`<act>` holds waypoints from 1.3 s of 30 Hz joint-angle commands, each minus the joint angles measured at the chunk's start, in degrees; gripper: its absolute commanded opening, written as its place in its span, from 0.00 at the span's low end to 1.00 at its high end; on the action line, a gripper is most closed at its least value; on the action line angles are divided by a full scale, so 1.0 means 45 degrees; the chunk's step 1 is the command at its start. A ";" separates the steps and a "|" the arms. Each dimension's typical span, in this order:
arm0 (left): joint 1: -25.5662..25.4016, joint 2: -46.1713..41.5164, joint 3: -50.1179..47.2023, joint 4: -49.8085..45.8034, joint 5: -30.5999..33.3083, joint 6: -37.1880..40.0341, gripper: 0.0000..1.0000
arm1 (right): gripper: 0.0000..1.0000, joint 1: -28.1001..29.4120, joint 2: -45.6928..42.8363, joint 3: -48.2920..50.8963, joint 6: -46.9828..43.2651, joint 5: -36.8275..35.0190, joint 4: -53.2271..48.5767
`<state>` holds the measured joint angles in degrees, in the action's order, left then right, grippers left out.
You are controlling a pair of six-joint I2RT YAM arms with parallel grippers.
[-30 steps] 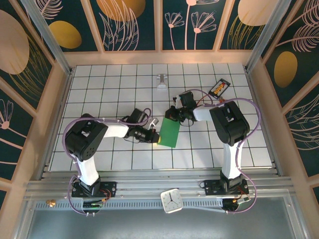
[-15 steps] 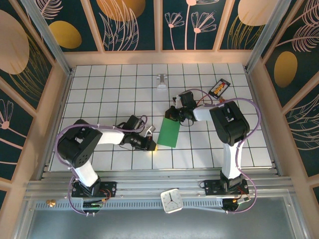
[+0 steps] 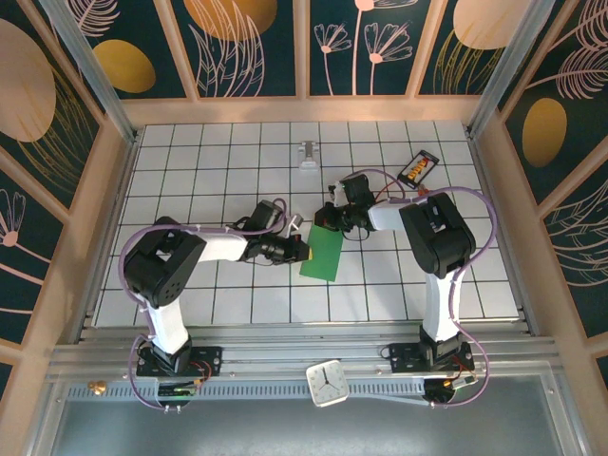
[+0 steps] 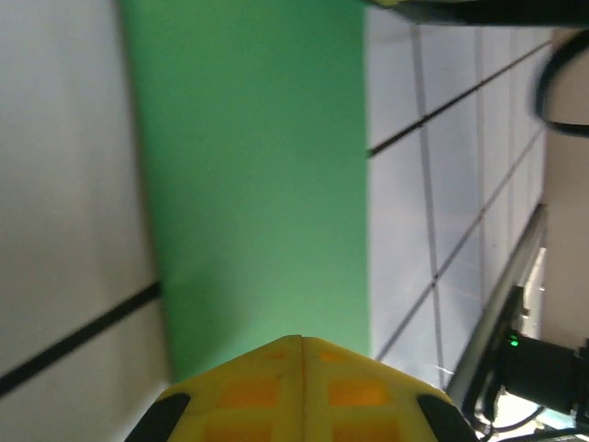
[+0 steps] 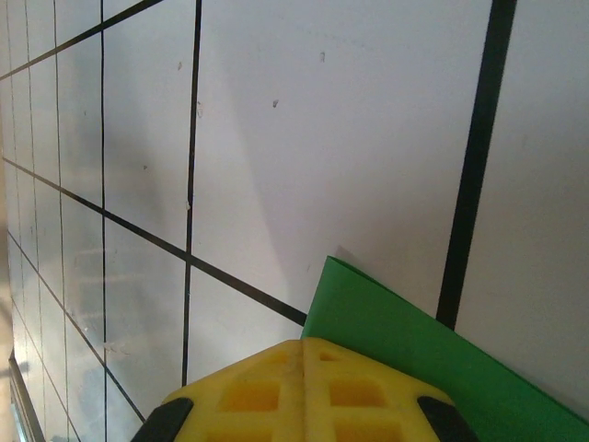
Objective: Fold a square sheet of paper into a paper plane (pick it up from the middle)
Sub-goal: First fold in half a square sheet of paper at the center of the table.
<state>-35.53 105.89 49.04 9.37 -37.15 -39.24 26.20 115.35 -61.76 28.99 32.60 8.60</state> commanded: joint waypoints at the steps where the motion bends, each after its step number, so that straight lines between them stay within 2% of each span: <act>1: 0.0079 0.0286 0.0178 -0.1140 0.0657 0.0673 0.00 | 0.00 -0.0055 -0.0610 -0.0281 -0.0066 0.0118 -0.0405; 10: 0.0073 0.0664 -0.0330 -0.1658 0.0939 0.1291 0.00 | 0.00 0.0439 -0.1588 0.0721 0.0893 0.0858 0.0498; 21: 0.0073 0.0826 -0.0252 -0.2153 0.1128 0.1731 0.00 | 0.00 0.1307 -0.0790 0.1042 0.1370 0.0867 0.0593; 27: 0.0061 0.0957 -0.0368 -0.2846 0.1410 0.2208 0.00 | 0.00 0.1229 -0.0229 0.0270 0.0610 0.0083 -0.0465; 28: 0.0050 0.0981 -0.0381 -0.2980 0.1436 0.2309 0.00 | 0.00 0.0819 -0.0118 0.0155 0.0517 0.0061 -0.0567; 39: -0.0145 0.1411 -0.0499 -0.3780 0.2043 0.2940 0.00 | 0.00 0.0104 0.0715 -0.0813 0.0298 -0.0475 -0.0955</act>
<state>-35.70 107.31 50.02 4.12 -35.35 -28.62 27.77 116.31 -63.57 31.83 34.13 5.67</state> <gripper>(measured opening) 0.056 0.057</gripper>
